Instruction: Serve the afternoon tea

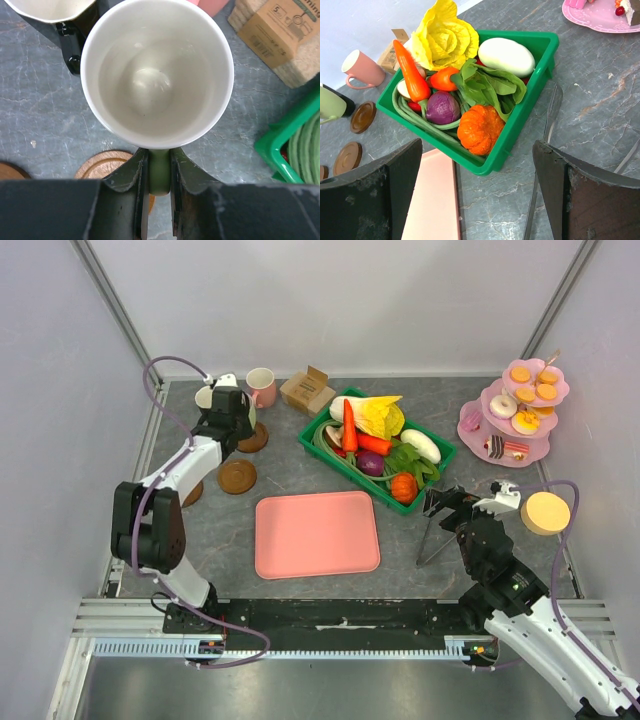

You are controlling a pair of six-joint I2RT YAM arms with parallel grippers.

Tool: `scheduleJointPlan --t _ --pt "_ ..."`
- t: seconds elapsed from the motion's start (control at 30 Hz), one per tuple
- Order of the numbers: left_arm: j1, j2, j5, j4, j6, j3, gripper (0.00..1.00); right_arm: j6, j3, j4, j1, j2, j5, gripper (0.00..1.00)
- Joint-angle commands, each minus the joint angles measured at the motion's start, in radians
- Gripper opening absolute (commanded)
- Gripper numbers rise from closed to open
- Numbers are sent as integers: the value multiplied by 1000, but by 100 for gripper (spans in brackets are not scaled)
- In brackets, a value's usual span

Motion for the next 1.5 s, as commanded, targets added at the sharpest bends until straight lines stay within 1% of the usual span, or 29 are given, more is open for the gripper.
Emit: scheduleJointPlan --t 0.0,0.2,0.67,0.83,0.9,0.93,1.03,1.13,1.2,1.27,1.37,1.47 --pt "18 39 29 127 97 64 2 10 -1 4 -3 -7 21 98" --pt "59 102 87 130 72 100 2 15 -4 7 -3 0 22 98" --pt "65 198 110 109 85 149 2 13 -2 15 -3 24 19 98" --pt "65 195 99 105 80 136 5 13 -2 13 -3 24 19 98" --pt "65 194 93 102 83 135 9 13 -2 15 -3 24 21 98" --pt "64 194 95 99 86 135 14 13 -2 13 -3 24 19 98" --pt "67 185 95 96 85 123 37 12 -2 13 -3 24 21 98" --pt "67 169 104 104 82 103 56 9 -2 13 -3 23 22 98" --pt "65 162 107 102 82 97 63 9 -2 13 -3 21 21 98" --pt "67 151 121 101 85 97 67 9 -2 12 -3 21 24 98" --pt "65 128 128 98 83 97 71 9 -2 13 -3 21 21 98" --pt "65 90 145 98 85 92 80 9 -2 13 -3 21 24 98"
